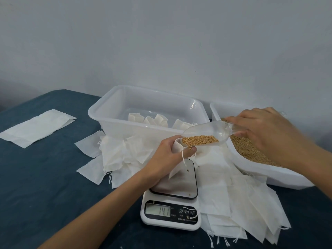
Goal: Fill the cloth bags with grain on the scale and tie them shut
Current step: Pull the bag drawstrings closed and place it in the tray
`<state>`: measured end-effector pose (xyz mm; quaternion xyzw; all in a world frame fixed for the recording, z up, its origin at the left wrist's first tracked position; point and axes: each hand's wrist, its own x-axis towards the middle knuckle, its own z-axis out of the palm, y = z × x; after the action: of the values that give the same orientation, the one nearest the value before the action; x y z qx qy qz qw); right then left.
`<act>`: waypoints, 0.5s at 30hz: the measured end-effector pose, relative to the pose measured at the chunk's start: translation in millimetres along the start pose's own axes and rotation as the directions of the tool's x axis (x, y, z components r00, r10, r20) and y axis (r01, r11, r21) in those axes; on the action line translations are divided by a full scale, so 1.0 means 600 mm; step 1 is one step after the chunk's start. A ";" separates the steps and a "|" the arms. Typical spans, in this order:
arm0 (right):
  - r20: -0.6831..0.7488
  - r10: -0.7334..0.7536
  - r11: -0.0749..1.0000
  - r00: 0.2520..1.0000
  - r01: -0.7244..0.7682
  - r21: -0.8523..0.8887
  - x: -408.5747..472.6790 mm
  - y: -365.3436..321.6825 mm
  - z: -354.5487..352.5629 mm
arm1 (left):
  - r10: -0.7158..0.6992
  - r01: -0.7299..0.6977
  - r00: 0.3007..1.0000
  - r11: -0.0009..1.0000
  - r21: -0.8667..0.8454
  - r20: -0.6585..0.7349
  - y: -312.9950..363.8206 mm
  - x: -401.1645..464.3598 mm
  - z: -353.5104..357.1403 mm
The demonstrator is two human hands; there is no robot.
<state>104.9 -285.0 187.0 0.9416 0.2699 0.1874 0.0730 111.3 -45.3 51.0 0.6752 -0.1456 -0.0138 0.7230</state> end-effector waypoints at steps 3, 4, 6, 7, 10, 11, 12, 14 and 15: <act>0.015 0.011 1.000 1.000 -0.010 -0.005 -0.001 0.000 -0.001 | -0.002 0.002 1.000 1.000 -0.004 0.001 -0.001 -0.001 0.000; 0.019 0.011 1.000 1.000 -0.011 -0.008 -0.001 0.000 -0.001 | -0.002 0.002 1.000 1.000 -0.008 -0.003 -0.001 0.000 0.000; 0.026 0.013 1.000 1.000 -0.013 -0.010 -0.001 0.001 -0.001 | -0.005 0.005 1.000 1.000 -0.011 -0.006 -0.002 0.000 0.000; 0.028 0.015 1.000 0.999 -0.015 -0.009 -0.001 0.001 -0.001 | -0.008 0.008 1.000 1.000 -0.009 -0.004 -0.002 0.001 -0.001; 0.044 0.028 1.000 0.999 -0.028 -0.010 -0.002 0.000 -0.003 | -0.004 0.004 1.000 1.000 -0.013 0.009 -0.002 0.002 -0.002; 0.051 0.032 0.999 0.998 -0.032 -0.010 -0.001 0.000 -0.005 | -0.002 0.002 1.000 1.000 -0.016 0.014 -0.001 0.002 -0.003; 0.057 0.036 0.999 0.998 -0.035 -0.008 -0.001 0.000 -0.006 | -0.001 0.001 1.000 1.000 -0.018 0.019 -0.001 0.002 -0.004; 0.070 0.045 0.999 0.997 -0.044 -0.009 0.001 0.000 -0.008 | 0.005 -0.005 1.000 1.000 -0.016 0.021 -0.001 0.002 -0.005; 0.076 0.047 0.999 0.996 -0.046 -0.013 0.001 0.000 -0.009 | 0.008 -0.008 1.000 1.000 -0.013 0.020 -0.001 0.002 -0.005</act>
<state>103.5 -284.6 192.0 0.9538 0.2438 0.1543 0.0841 113.4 -43.0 50.4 0.6698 -0.1554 -0.0188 0.7259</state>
